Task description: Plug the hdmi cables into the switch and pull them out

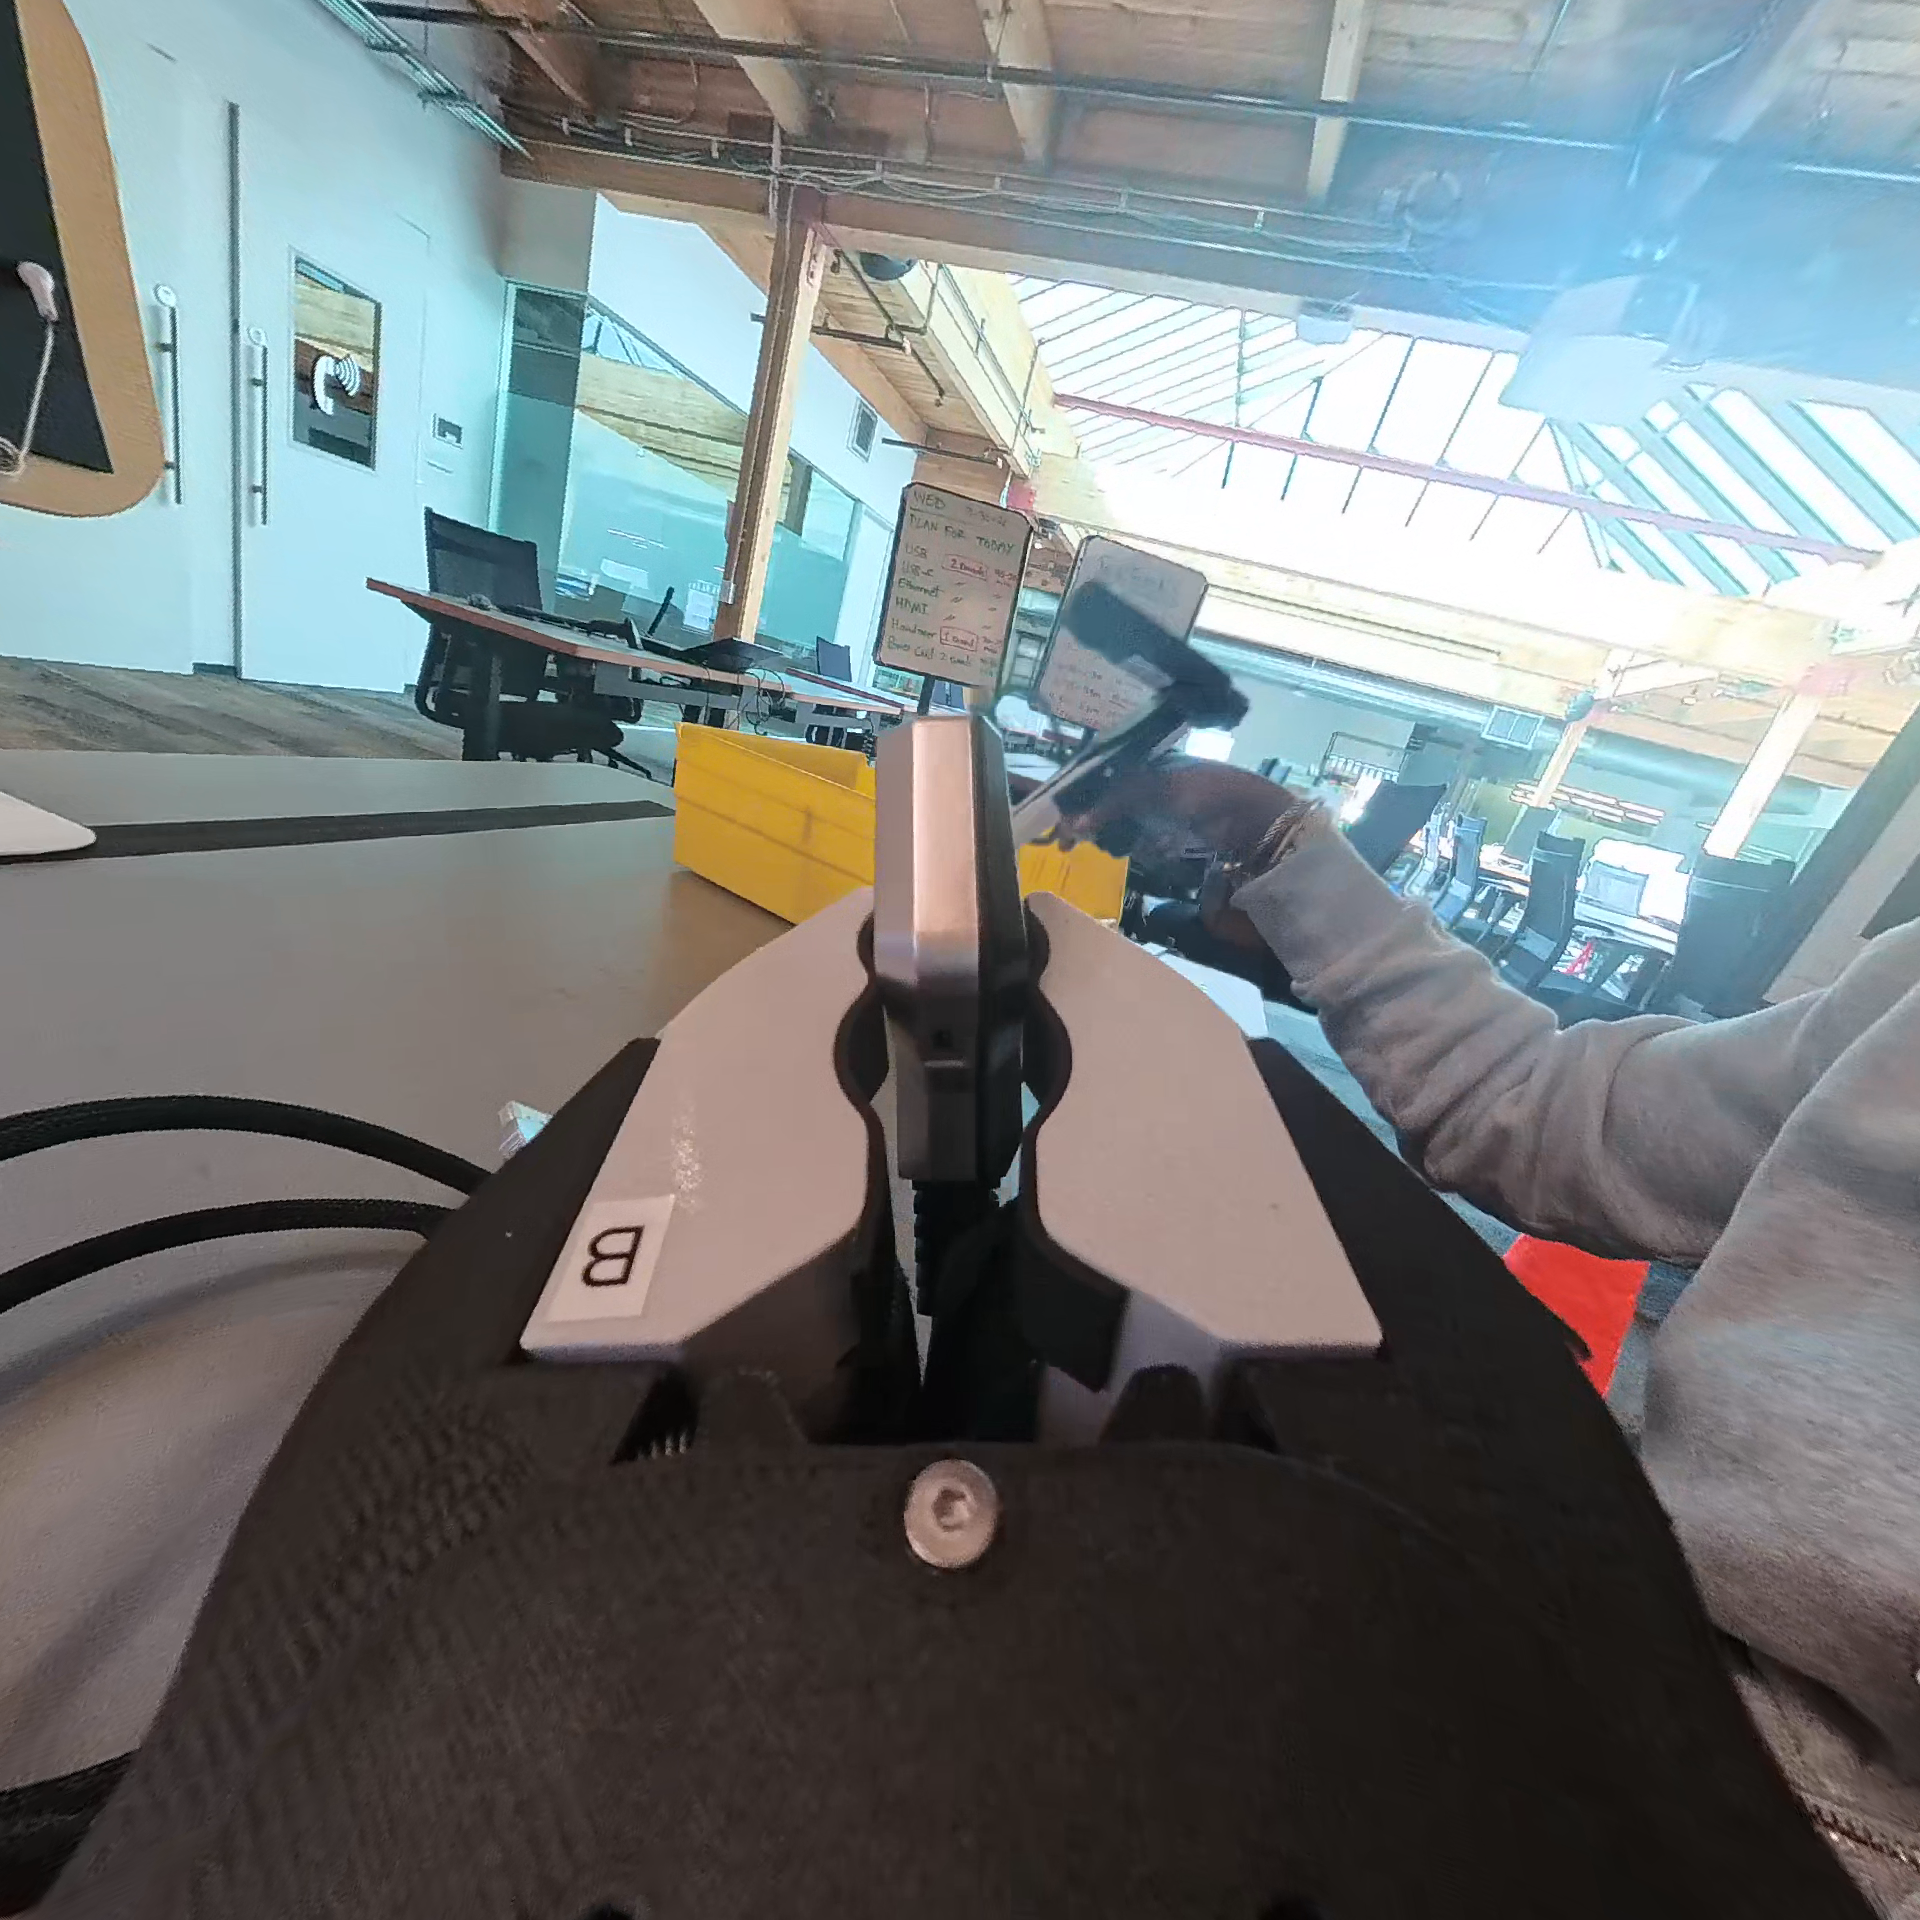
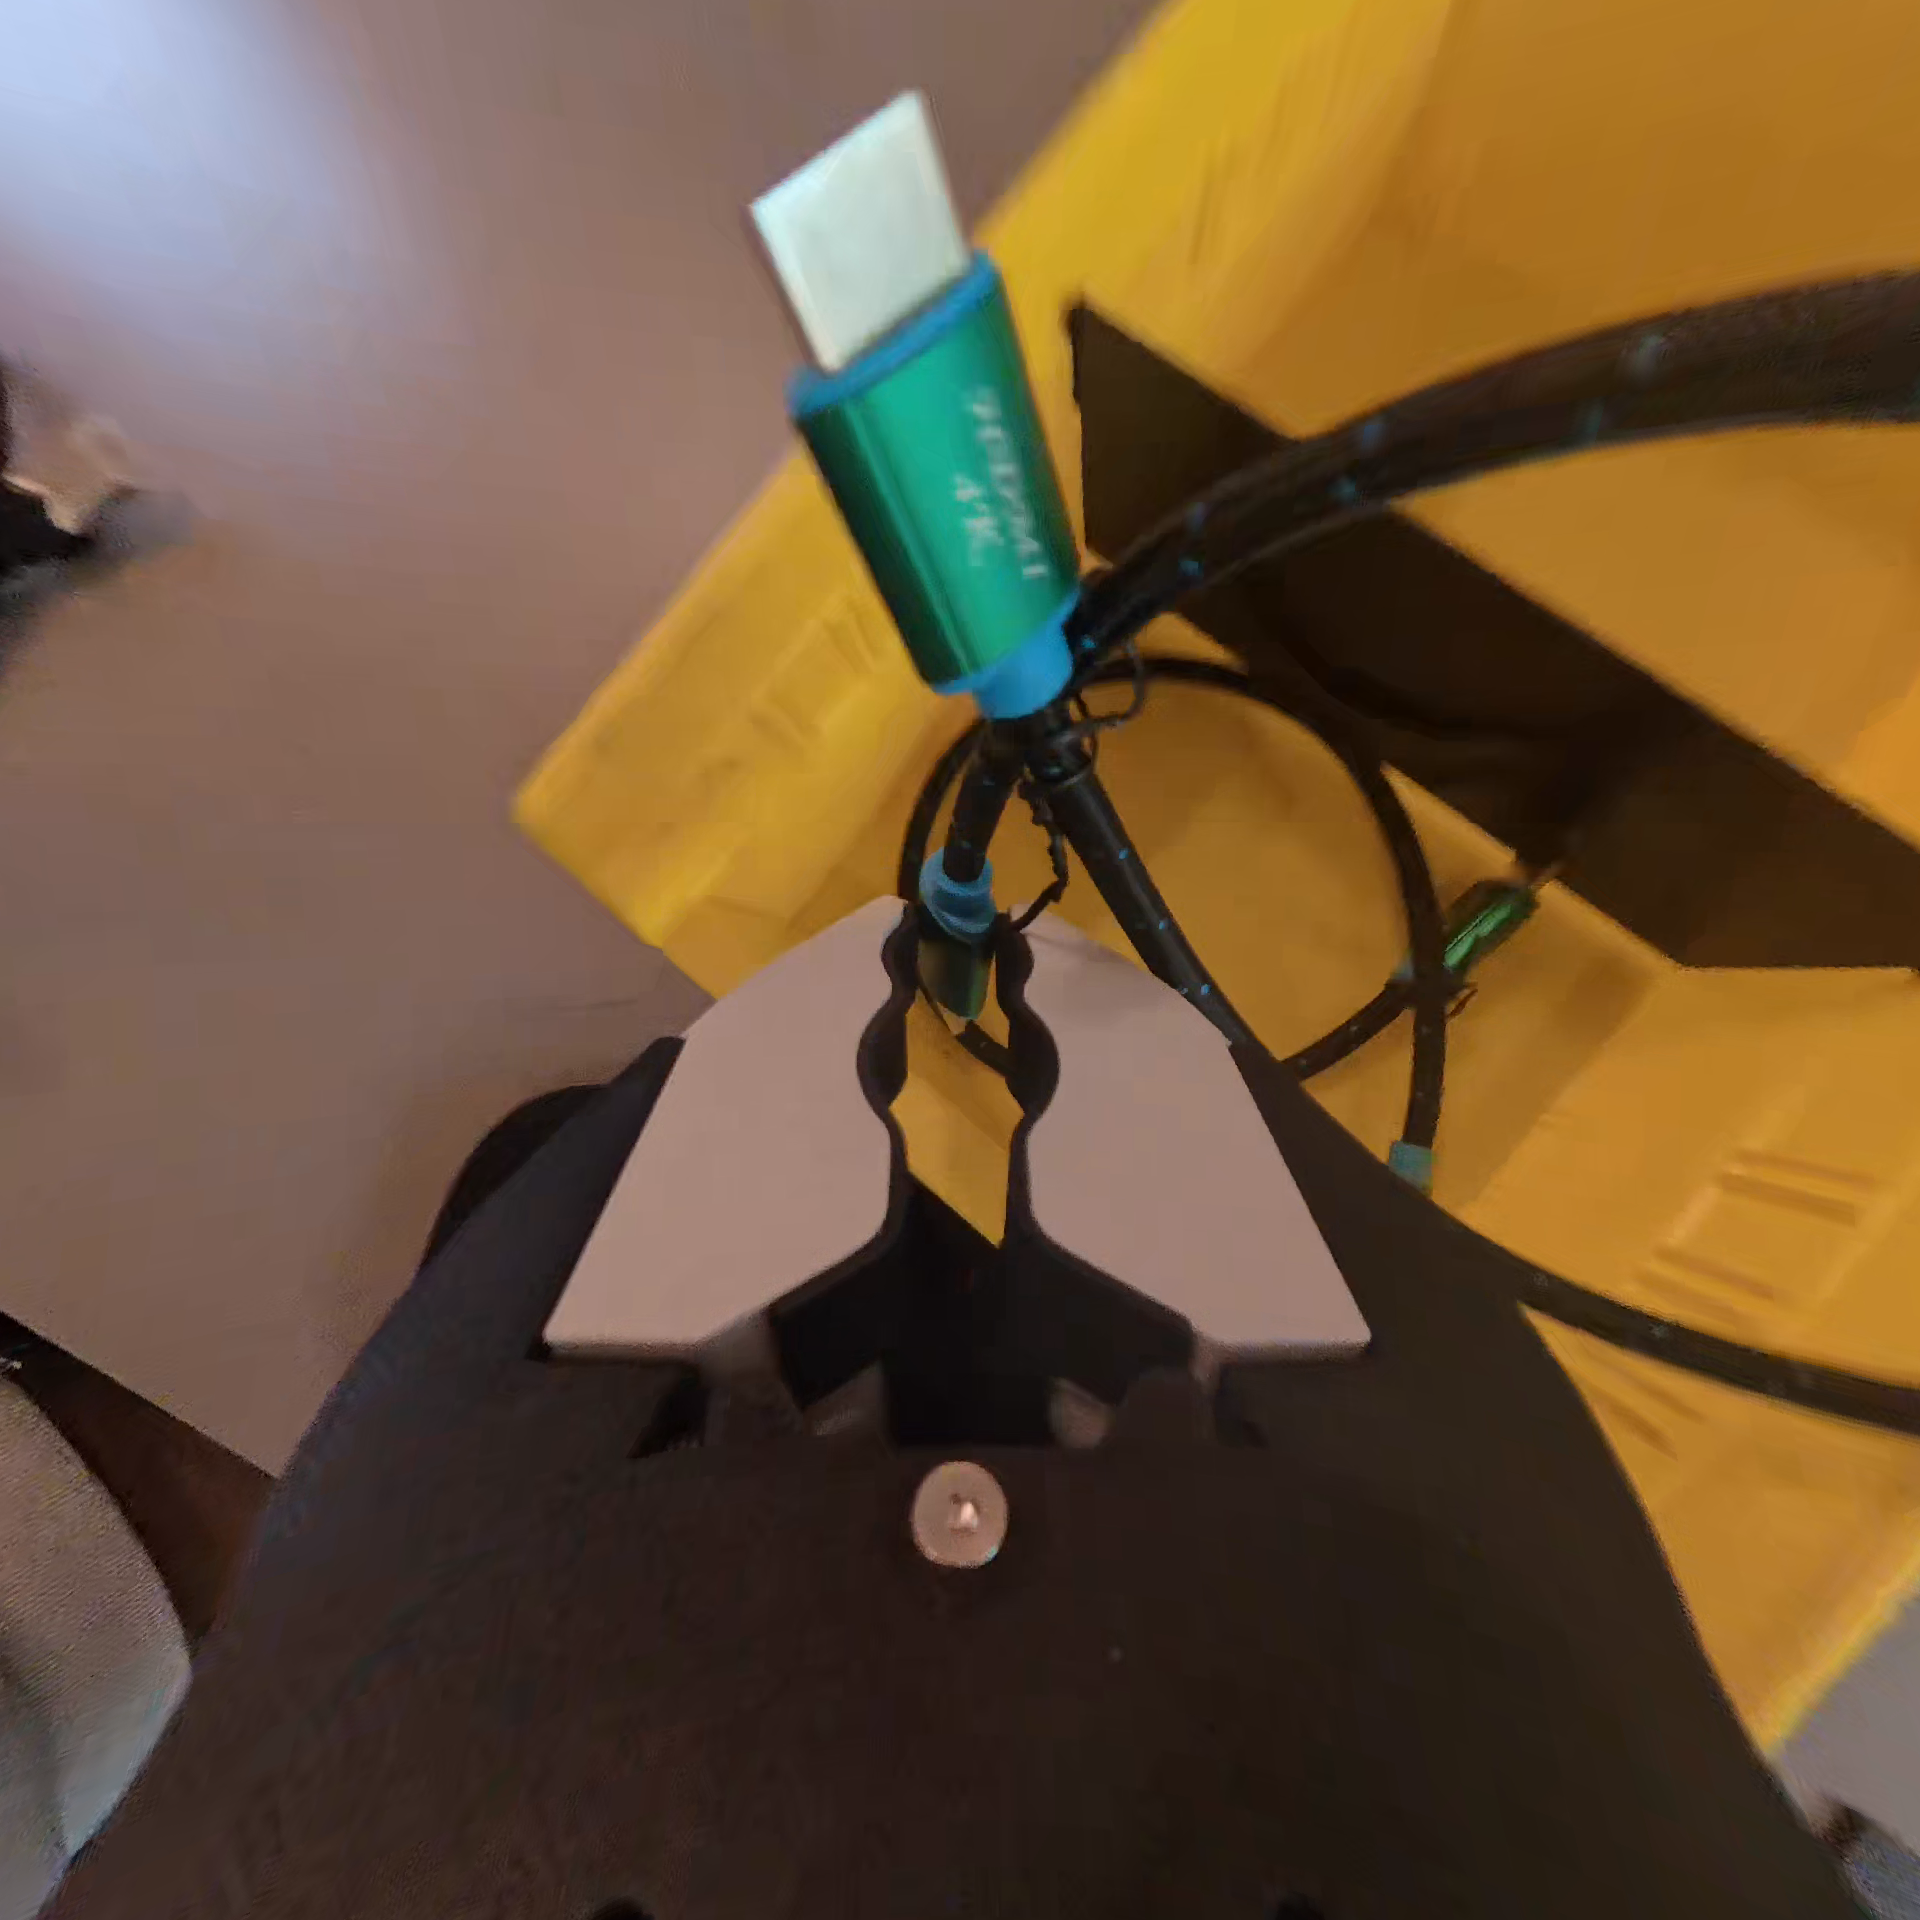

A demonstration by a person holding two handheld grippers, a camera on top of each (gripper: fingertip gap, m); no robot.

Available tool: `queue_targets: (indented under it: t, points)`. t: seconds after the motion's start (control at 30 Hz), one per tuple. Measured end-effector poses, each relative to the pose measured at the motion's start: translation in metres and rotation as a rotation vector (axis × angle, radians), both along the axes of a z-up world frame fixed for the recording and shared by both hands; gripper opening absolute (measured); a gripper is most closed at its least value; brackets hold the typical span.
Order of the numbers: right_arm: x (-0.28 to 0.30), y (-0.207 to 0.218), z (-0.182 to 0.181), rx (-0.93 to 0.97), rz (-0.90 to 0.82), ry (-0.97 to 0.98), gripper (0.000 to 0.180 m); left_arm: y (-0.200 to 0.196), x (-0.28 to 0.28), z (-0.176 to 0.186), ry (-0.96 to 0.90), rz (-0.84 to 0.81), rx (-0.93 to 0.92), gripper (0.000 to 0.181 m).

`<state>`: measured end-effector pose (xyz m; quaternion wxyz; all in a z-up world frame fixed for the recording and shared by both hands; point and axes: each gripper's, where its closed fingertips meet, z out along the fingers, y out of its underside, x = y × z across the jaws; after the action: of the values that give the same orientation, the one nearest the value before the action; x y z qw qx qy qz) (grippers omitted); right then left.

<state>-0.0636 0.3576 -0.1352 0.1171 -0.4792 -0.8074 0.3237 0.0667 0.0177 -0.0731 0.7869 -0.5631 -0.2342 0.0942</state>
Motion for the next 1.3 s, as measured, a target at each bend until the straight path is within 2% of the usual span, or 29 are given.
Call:
queue_targets:
  t: [0.07, 0.13, 0.27, 0.37, 0.47, 0.57, 0.63, 0.73, 0.8, 0.9, 1.0, 1.17, 1.3]
  points:
    - [-0.002, 0.0, -0.02, 0.025, -0.007, -0.069, 0.017, 0.0, 0.0, 0.0, 0.0, 0.001, 0.0, 0.02]
    - [-0.005, -0.005, -0.024, 0.024, 0.0, -0.069, 0.019, -0.001, -0.002, 0.0, -0.011, 0.002, 0.012, 0.02]
    - [-0.011, -0.019, -0.002, -0.02, 0.007, 0.007, 0.024, -0.003, -0.003, 0.0, -0.022, 0.004, 0.022, 0.02]
    - [-0.019, -0.036, 0.029, -0.069, 0.006, 0.163, 0.026, -0.004, -0.004, 0.0, -0.027, 0.014, 0.028, 0.02]
    - [0.0, -0.102, 0.071, -0.262, 0.239, 0.36, 0.029, -0.008, -0.007, 0.001, -0.044, 0.022, 0.056, 0.02]
    - [0.04, -0.183, 0.091, -0.456, 0.513, 0.471, 0.055, -0.014, -0.008, 0.004, -0.047, 0.029, 0.099, 0.02]
    - [0.073, -0.234, 0.078, -0.498, 0.726, 0.411, 0.064, -0.021, -0.01, 0.008, -0.045, 0.045, 0.145, 0.02]
    - [0.114, -0.294, 0.043, -0.469, 0.993, 0.32, 0.067, -0.038, -0.012, 0.018, -0.044, 0.076, 0.267, 0.02]
    - [0.128, -0.321, 0.011, -0.335, 1.137, 0.321, 0.075, -0.053, -0.016, 0.022, -0.062, 0.101, 0.358, 0.02]
    - [0.137, -0.344, -0.028, -0.127, 1.323, 0.299, 0.075, -0.07, -0.021, 0.024, -0.098, 0.125, 0.461, 0.02]
    - [0.125, -0.362, -0.049, 0.021, 1.403, 0.322, 0.077, -0.083, -0.023, 0.027, -0.106, 0.14, 0.554, 0.02]
    - [0.106, -0.388, -0.069, 0.077, 1.467, 0.388, 0.072, -0.112, -0.025, 0.031, -0.15, 0.104, 0.79, 0.02]
    - [0.118, -0.395, -0.077, -0.005, 1.513, 0.125, 0.042, -0.119, -0.024, 0.033, -0.138, 0.115, 0.811, 0.02]
